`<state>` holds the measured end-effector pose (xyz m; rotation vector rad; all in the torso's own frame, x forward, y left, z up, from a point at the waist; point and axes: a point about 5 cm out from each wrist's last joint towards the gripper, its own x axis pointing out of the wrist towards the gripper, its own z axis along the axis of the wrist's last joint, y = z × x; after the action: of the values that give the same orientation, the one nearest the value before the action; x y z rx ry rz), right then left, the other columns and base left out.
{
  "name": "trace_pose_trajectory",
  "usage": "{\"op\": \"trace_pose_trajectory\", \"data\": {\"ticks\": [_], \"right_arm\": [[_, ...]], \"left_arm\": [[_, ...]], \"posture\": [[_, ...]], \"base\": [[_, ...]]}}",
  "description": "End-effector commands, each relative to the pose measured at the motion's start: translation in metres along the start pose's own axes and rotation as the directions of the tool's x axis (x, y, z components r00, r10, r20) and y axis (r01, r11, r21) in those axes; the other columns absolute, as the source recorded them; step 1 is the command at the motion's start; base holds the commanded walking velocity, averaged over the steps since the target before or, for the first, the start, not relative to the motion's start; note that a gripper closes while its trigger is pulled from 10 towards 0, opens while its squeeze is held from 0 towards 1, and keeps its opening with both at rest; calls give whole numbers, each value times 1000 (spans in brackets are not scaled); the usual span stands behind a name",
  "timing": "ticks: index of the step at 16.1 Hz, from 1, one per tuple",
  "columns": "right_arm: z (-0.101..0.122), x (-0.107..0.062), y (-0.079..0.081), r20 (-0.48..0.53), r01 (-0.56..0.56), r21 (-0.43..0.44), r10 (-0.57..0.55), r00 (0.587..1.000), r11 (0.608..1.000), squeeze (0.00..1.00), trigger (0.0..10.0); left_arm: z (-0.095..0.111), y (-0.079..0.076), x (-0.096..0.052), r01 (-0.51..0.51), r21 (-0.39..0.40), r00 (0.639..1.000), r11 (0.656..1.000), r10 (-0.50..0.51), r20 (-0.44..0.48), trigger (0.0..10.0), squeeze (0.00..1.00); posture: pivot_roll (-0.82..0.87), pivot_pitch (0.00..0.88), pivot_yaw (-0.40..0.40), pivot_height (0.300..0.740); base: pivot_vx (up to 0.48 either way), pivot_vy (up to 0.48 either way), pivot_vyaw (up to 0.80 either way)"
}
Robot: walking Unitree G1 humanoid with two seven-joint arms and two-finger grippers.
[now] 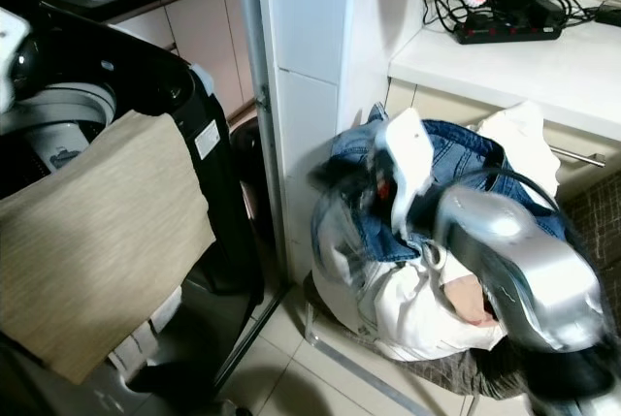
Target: Clothes washing
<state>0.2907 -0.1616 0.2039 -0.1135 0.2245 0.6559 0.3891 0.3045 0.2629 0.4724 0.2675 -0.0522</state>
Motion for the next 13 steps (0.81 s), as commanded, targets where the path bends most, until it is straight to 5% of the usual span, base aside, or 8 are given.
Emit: {"op": "trace_pose_trajectory", "data": {"ticks": [1,2,4,8,12,13], "right_arm": [[-5,-1,-16,-39,133,15,-132,990,991,1000,10000],[-13,2,-38,-87,302,14,-300,950,953,1000,10000],[-27,2,-61,-161,422,-73,-428,889,904,1000,10000],[-51,14,-84,-276,441,-60,-440,855,895,1000,10000],[-70,20,-87,-419,354,-60,-346,840,933,1000,10000],[-75,20,-88,-461,346,-76,-341,819,935,267,10000]], "left_arm": [[14,-6,1,66,-13,992,998,-64,107,10000,0],[31,-31,4,239,-47,937,970,-217,274,10000,0],[42,-77,3,499,-27,789,866,-441,429,10000,0],[23,-158,-9,678,52,656,733,-636,407,10000,0],[10,-188,-35,788,82,548,610,-755,360,10000,0],[5,-197,-42,807,83,523,585,-773,359,10000,0]], "posture": [[-106,0,88,740],[-110,0,90,740],[-109,0,86,740],[-124,0,95,740],[-114,0,83,740],[-110,0,77,740]], "base": [[0,0,0],[0,0,0],[0,0,0],[0,0,0],[0,0,0],[0,0,0]]}}
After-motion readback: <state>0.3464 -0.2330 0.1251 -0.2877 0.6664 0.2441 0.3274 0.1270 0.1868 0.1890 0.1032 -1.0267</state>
